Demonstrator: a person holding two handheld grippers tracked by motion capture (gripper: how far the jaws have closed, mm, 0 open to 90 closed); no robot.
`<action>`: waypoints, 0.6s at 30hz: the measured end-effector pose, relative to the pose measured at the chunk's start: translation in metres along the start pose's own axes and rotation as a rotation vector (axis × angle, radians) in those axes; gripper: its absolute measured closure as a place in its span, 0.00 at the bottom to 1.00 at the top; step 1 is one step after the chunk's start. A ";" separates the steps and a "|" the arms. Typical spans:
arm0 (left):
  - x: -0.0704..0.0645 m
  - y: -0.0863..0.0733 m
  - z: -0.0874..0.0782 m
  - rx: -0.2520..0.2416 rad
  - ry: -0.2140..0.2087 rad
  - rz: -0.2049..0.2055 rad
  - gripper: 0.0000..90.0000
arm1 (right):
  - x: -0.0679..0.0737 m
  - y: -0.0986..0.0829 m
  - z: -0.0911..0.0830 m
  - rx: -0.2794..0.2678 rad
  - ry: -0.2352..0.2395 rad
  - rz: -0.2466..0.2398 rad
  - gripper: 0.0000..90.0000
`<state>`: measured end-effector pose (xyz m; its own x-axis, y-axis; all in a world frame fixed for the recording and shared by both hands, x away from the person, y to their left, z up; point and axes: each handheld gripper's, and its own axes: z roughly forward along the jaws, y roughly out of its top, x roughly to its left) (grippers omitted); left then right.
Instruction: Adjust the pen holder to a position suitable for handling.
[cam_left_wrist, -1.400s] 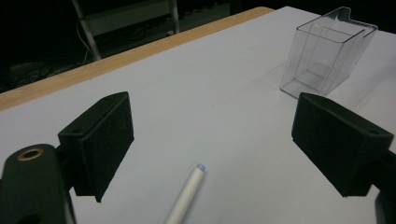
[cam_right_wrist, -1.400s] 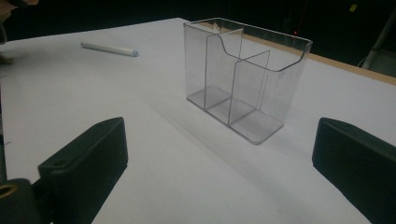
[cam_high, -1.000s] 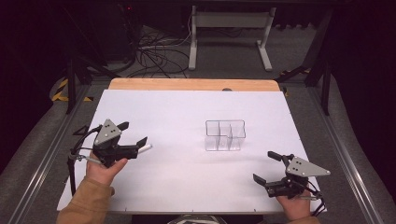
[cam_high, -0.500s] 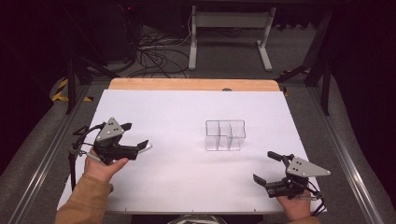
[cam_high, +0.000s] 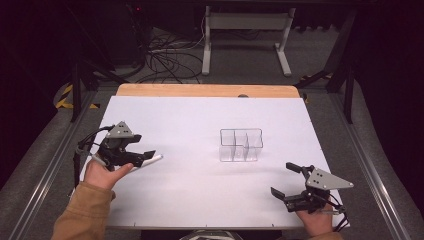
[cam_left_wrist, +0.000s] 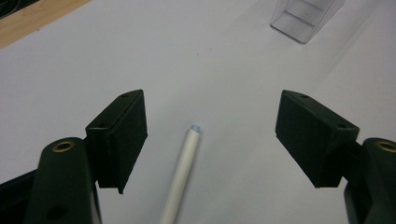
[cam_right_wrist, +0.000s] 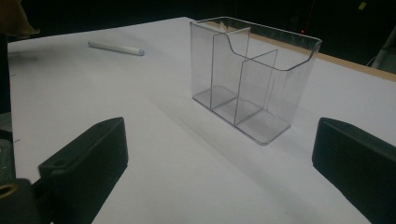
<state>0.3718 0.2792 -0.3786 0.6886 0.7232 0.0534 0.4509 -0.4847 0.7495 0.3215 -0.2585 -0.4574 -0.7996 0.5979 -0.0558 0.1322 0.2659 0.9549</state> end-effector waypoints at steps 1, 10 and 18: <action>0.001 0.000 0.000 0.003 0.007 0.008 0.29 | 0.000 0.000 0.000 0.001 0.000 0.000 0.04; 0.002 0.002 0.006 0.095 0.018 0.058 0.31 | 0.000 0.000 0.000 0.002 0.005 -0.002 0.04; 0.004 0.005 0.009 0.128 -0.018 0.057 0.33 | 0.001 0.000 0.001 0.002 0.010 -0.003 0.04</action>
<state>0.3816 0.2757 -0.3808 0.7247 0.6843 0.0806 0.4790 -0.5845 0.6550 0.3214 -0.2577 -0.4575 -0.8059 0.5894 -0.0553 0.1312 0.2689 0.9542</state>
